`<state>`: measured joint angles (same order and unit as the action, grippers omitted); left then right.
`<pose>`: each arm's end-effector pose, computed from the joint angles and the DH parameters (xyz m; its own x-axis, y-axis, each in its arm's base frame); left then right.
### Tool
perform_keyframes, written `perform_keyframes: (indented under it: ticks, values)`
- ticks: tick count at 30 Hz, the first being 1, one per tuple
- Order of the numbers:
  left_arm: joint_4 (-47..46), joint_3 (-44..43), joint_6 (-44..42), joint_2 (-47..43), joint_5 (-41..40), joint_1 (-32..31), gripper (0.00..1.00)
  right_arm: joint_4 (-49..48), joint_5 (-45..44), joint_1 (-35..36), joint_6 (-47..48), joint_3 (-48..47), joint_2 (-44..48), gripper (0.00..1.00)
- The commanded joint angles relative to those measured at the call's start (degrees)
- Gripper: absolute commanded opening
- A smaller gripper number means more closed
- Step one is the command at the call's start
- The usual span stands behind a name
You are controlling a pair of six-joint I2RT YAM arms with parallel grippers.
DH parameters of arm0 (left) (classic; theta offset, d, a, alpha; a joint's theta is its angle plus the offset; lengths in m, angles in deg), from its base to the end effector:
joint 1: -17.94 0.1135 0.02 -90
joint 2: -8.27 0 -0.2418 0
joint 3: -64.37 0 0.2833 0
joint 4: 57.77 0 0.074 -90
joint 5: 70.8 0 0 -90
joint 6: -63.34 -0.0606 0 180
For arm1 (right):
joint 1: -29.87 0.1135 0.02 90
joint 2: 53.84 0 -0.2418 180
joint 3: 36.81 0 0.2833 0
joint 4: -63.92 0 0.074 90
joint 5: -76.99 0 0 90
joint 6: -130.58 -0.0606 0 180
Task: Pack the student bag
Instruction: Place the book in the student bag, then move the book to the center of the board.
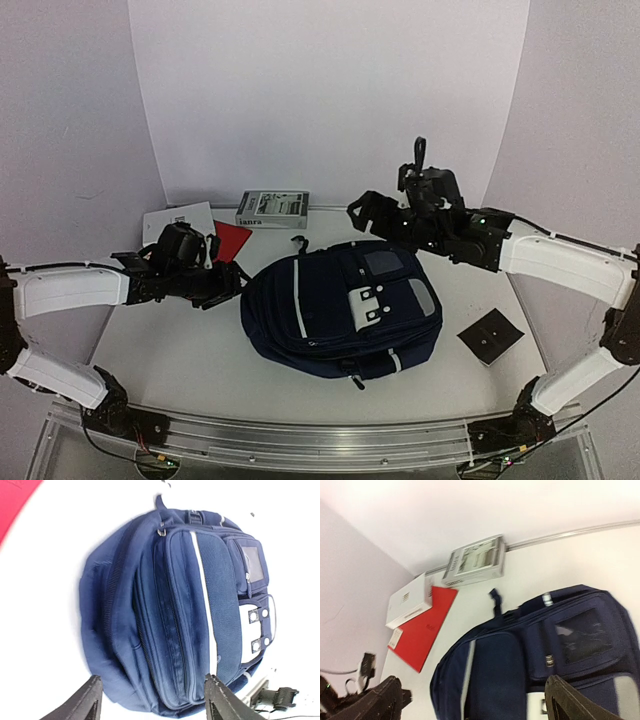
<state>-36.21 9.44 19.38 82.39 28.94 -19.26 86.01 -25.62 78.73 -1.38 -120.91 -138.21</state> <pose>0.2508 -0.2033 0.1657 -0.8633 -0.2354 -0.4464 0.1102 0.7752 -0.6220 0.2749 0.2946 0.3021 -0.5887 0.3179 -0.7432 -0.2804 0.7820 0.5566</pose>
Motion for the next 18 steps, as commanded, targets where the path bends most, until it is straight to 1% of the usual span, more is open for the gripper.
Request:
perform_keyframes:
  ticks: [1, 4, 8, 14, 18]
  values:
    - [6.18, -2.08, -3.67, -4.13, -2.8, 1.1, 0.73, 13.12, -5.93, -7.95, -2.16, 3.54, 2.32, 0.98]
    - [7.66, -4.0, -4.34, -3.04, -2.22, 1.63, 0.76, 13.44, -3.71, -14.94, -4.2, 9.75, 3.41, 0.98]
    - [5.71, -4.14, -4.18, -1.72, -0.36, 2.32, 0.78, 13.52, -1.85, -23.64, -9.75, 17.4, 4.31, 0.98]
    - [4.65, -3.37, -4.36, -1.55, 1.29, 3.7, 0.81, 12.76, -2.16, -33.12, -17.26, 27.36, 8.25, 0.98]
    - [4.34, -2.78, -4.89, -1.87, 2.47, 5.19, 0.83, 9.53, 2.74, -38.32, -18.61, 32.02, 9.0, 0.98]
